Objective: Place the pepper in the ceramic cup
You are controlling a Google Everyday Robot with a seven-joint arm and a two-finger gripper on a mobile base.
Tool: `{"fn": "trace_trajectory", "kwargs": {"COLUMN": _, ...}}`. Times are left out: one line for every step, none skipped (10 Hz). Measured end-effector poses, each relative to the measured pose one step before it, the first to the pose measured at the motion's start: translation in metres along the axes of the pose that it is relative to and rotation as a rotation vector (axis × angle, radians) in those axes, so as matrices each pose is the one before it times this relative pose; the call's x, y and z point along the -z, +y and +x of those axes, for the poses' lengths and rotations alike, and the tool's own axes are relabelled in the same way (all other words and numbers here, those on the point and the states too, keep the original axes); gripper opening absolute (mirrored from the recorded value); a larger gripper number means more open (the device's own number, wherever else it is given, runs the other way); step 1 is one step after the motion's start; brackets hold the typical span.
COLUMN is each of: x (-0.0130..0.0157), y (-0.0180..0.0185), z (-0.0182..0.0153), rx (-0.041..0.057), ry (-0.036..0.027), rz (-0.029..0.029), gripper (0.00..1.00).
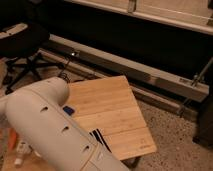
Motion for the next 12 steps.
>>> {"fn": "trace_trajectory", "kwargs": {"x": -0.00344, "y": 0.00115, "z": -0.00028, "rx": -0.00299, "ry": 0.00838, "rz": 0.00058, "gripper": 0.8}}
{"fn": "trace_trajectory", "kwargs": {"x": -0.00298, "y": 0.00235, "z": -0.00033, "rx": 0.00108, "ry": 0.00981, "rz": -0.00265, "gripper": 0.79}}
{"fn": "trace_trajectory", "kwargs": {"x": -0.00203, "y": 0.00323, "z": -0.00036, "rx": 0.00467, "ry": 0.00807, "rz": -0.00381, "gripper": 0.73}}
{"fn": "trace_trajectory", "kwargs": {"x": -0.00059, "y": 0.00391, "z": -0.00135, "rx": 0.00626, "ry": 0.00412, "rz": -0.00423, "gripper": 0.63}}
{"fn": "trace_trajectory", "kwargs": {"x": -0.00003, "y": 0.0033, "z": -0.00145, "rx": 0.00677, "ry": 0.00151, "rz": -0.00229, "gripper": 0.53}}
{"fn": "trace_trajectory", "kwargs": {"x": -0.00006, "y": 0.00069, "z": -0.00132, "rx": 0.0042, "ry": 0.00178, "rz": -0.00016, "gripper": 0.43}}
{"fn": "trace_trajectory", "kwargs": {"x": -0.00041, "y": -0.00047, "z": -0.00091, "rx": 0.00306, "ry": 0.00146, "rz": 0.0009, "gripper": 0.33}}
{"fn": "trace_trajectory", "kwargs": {"x": -0.00048, "y": -0.00179, "z": -0.00043, "rx": 0.00321, "ry": 0.00257, "rz": 0.0034, "gripper": 0.23}}
{"fn": "trace_trajectory", "kwargs": {"x": -0.00058, "y": -0.00082, "z": -0.00013, "rx": 0.00411, "ry": 0.00271, "rz": 0.0031, "gripper": 0.13}}
{"fn": "trace_trajectory", "kwargs": {"x": -0.00029, "y": -0.00027, "z": 0.00012, "rx": 0.00562, "ry": 0.00271, "rz": 0.00417, "gripper": 0.04}}
{"fn": "trace_trajectory", "kwargs": {"x": 0.00034, "y": 0.00055, "z": 0.00014, "rx": 0.00469, "ry": 0.00204, "rz": 0.00155, "gripper": 0.0}}
{"fn": "trace_trajectory", "kwargs": {"x": 0.00471, "y": -0.00389, "z": -0.00181, "rx": -0.00426, "ry": -0.00593, "rz": -0.00292, "gripper": 0.0}}
